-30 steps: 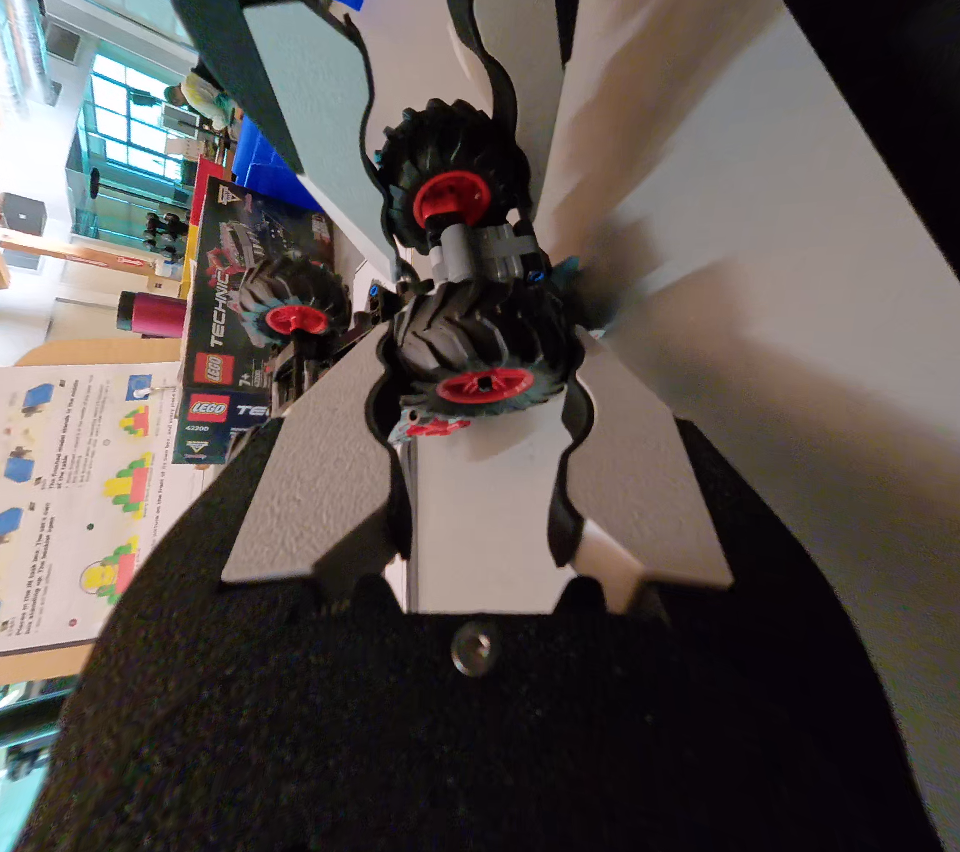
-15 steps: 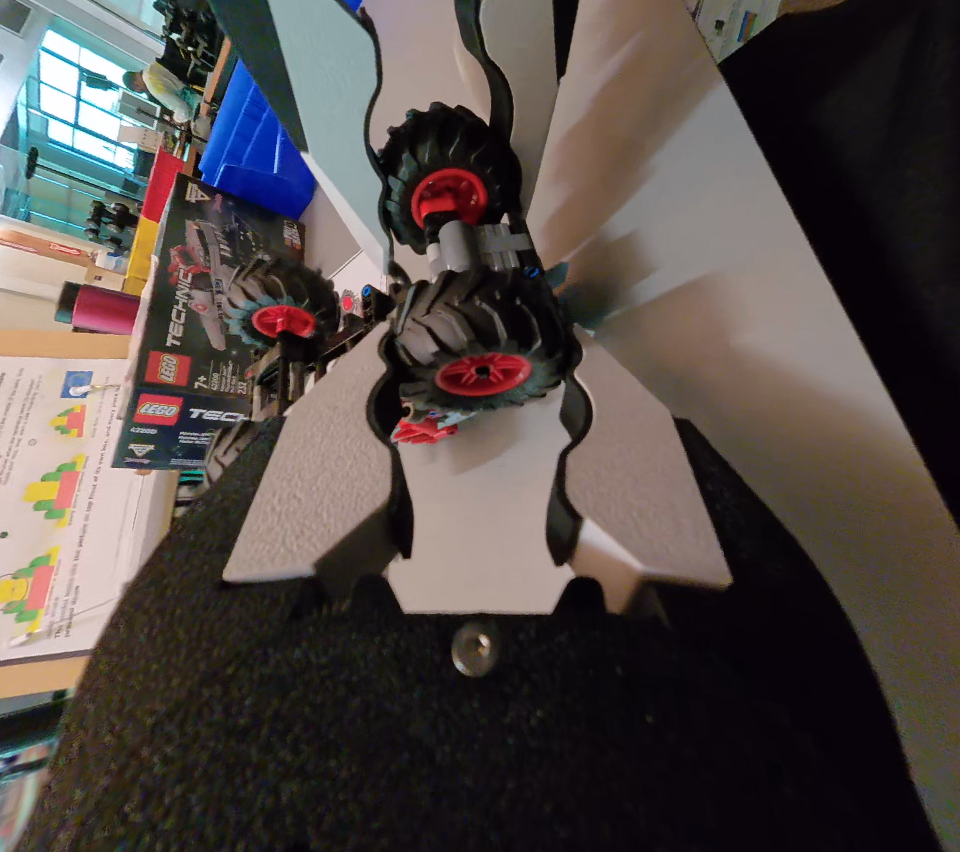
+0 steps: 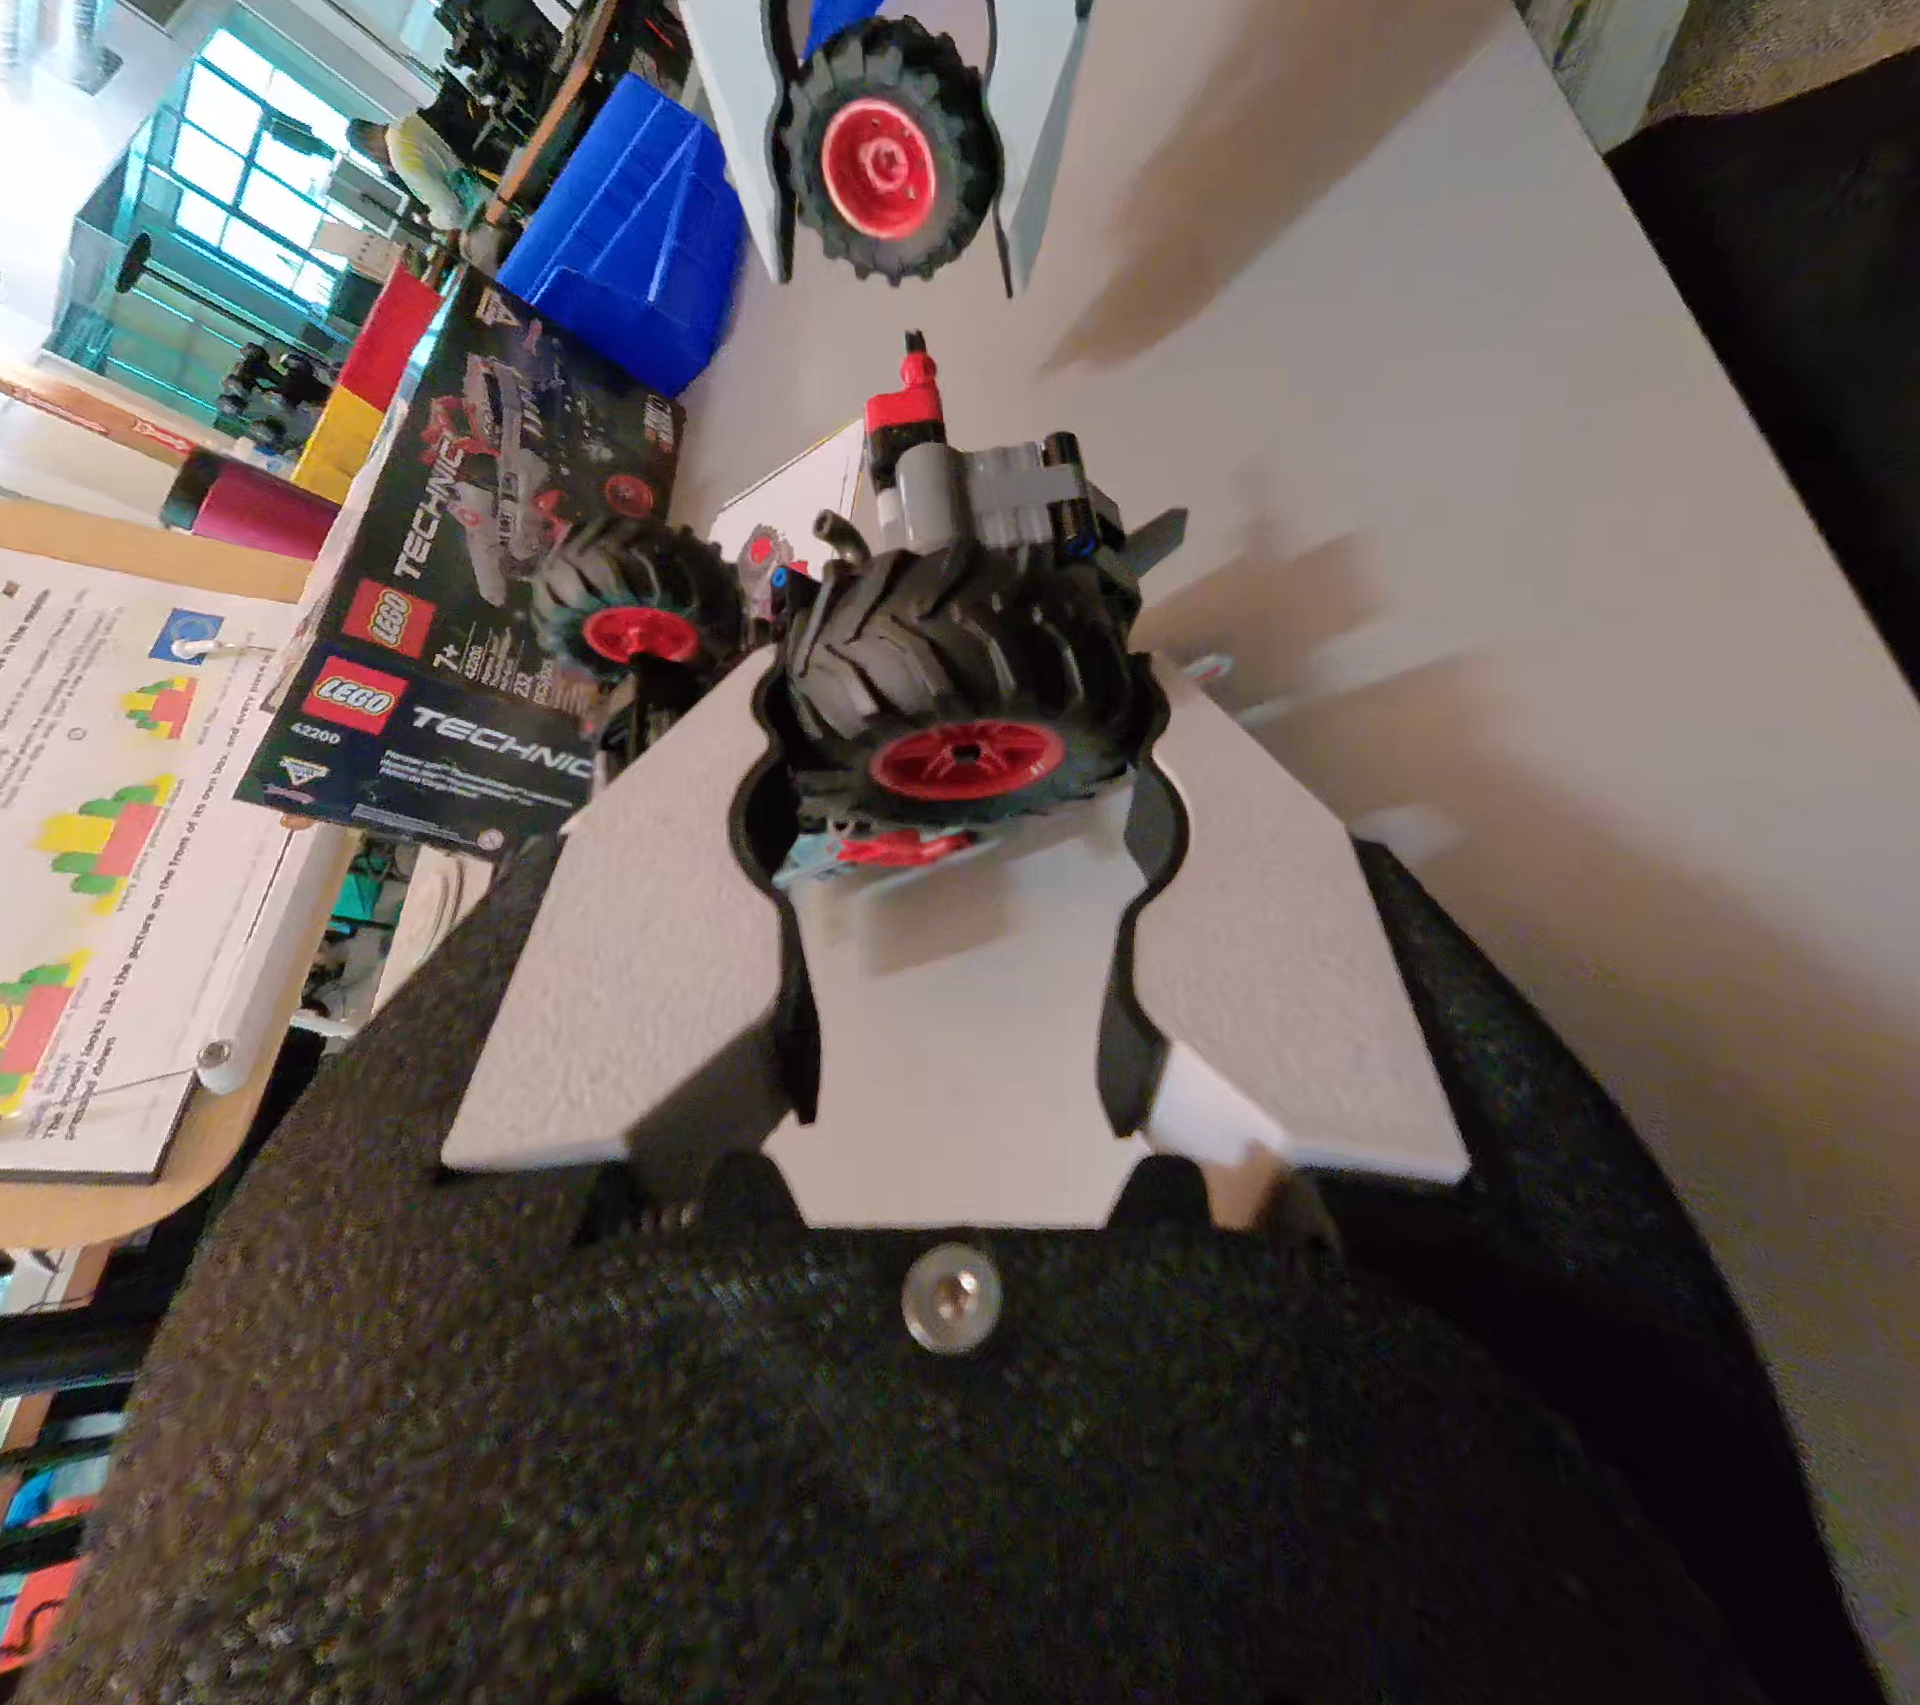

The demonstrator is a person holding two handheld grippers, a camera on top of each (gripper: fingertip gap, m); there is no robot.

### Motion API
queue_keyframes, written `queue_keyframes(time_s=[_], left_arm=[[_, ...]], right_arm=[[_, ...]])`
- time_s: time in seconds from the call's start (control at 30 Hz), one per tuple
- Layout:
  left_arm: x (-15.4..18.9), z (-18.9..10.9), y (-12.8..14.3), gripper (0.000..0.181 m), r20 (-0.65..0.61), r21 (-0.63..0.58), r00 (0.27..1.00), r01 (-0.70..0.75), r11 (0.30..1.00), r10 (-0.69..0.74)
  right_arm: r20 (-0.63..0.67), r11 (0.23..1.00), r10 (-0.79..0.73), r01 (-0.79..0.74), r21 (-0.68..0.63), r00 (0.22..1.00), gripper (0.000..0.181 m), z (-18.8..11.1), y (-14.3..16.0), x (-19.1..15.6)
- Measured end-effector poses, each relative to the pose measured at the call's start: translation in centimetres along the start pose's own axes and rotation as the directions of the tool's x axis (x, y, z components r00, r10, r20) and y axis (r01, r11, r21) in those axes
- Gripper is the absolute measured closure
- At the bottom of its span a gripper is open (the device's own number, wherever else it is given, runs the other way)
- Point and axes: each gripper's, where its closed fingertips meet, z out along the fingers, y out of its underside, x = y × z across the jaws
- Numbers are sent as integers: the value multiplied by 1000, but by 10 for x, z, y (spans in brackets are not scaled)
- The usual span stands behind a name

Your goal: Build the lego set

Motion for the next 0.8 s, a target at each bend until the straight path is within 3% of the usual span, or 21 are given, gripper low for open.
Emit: queue_keyframes(time_s=[0.17, 0.27, 0.33, 0.53, 0.63, 0.7, 0.8], left_arm=[[2, 0, 0, 119, 6, -18, 989, -147, 989, 147], [4, 1, 0, 119, -19, -28, 984, -175, 984, 175], [3, 1, 1, 119, -20, -48, 980, -200, 979, 199], [7, 4, -2, 118, -40, -47, 979, -200, 979, 198], [8, 4, -2, 119, -44, -46, 981, -193, 980, 191], [9, 5, -1, 118, -48, -48, 981, -190, 981, 188], [9, 4, 1, 118, -45, -57, 981, -192, 980, 190]], right_arm=[[56, 943, 290, -295, 154, 955, 116, 21, 22, -18], [103, 888, 411, -423, 177, 906, 116, 28, 34, -27], [211, 857, 464, -496, 138, 861, 116, 24, 38, -37], [298, 852, 499, -523, 0, 814, 98, 10, 60, -48], [292, 872, 482, -485, -65, 826, 98, 2, 72, -50], [207, 894, 448, -432, -122, 870, 100, -5, 87, -39], [280, 894, 448, -423, -149, 849, 104, -9, 81, -46]])
